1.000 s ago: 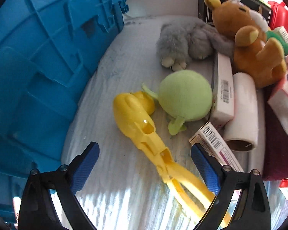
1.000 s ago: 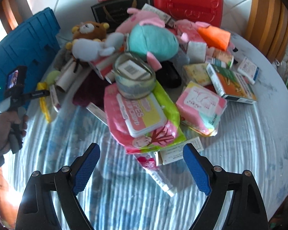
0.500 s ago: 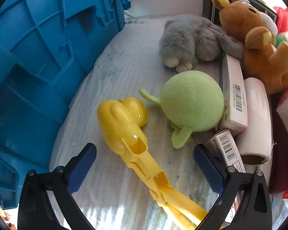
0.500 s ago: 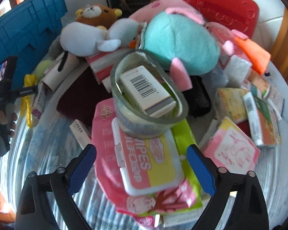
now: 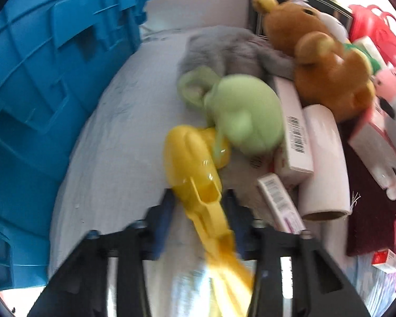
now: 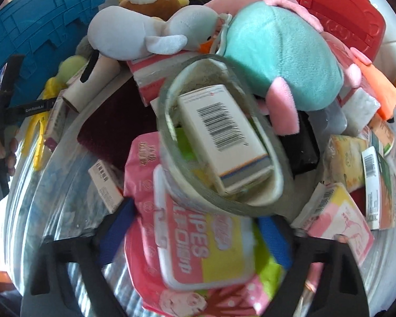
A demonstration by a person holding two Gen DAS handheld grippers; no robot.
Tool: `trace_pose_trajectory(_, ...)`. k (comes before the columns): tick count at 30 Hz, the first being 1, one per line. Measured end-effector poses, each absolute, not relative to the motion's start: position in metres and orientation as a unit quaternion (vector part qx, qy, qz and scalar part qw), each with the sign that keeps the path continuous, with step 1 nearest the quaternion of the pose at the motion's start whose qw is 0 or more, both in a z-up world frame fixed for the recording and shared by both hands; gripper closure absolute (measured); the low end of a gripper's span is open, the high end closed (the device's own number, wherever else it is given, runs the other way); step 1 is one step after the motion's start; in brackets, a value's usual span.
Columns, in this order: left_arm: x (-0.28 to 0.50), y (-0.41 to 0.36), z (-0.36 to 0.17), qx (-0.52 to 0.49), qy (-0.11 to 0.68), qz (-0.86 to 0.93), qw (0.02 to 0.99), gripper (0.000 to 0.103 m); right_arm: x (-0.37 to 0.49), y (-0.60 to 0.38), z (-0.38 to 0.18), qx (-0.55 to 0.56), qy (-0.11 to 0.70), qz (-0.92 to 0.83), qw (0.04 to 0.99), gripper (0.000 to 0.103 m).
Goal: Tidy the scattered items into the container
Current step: 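Grasp the yellow snowball-clip toy with the left tool while the right tool grasps the pink wipes pack, then lift the yellow toy and pink wipes pack off the pile toward the crate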
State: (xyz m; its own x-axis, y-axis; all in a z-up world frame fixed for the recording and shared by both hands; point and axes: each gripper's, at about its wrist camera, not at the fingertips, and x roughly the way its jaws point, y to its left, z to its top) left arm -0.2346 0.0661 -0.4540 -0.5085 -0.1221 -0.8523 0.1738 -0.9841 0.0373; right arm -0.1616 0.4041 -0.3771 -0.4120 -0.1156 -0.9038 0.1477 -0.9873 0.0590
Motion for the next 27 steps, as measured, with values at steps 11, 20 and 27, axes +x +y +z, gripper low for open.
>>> trace_pose_trajectory(11, -0.212, 0.061, -0.441, 0.488, 0.046, -0.869, 0.068, 0.084, -0.132, 0.413, -0.363, 0.554, -0.025, -0.829, 0.077, 0.037)
trace_pose_trajectory(20, -0.197, 0.075, -0.404, 0.471, 0.057, -0.879, 0.037, 0.084, -0.125, 0.427, -0.32, 0.546, -0.083, -0.831, 0.063, 0.037)
trace_pose_trajectory(27, -0.178, 0.081, -0.367, 0.457, 0.067, -0.887, 0.021, 0.084, -0.109, 0.411, -0.28, 0.522, -0.089, -0.845, 0.078, 0.037)
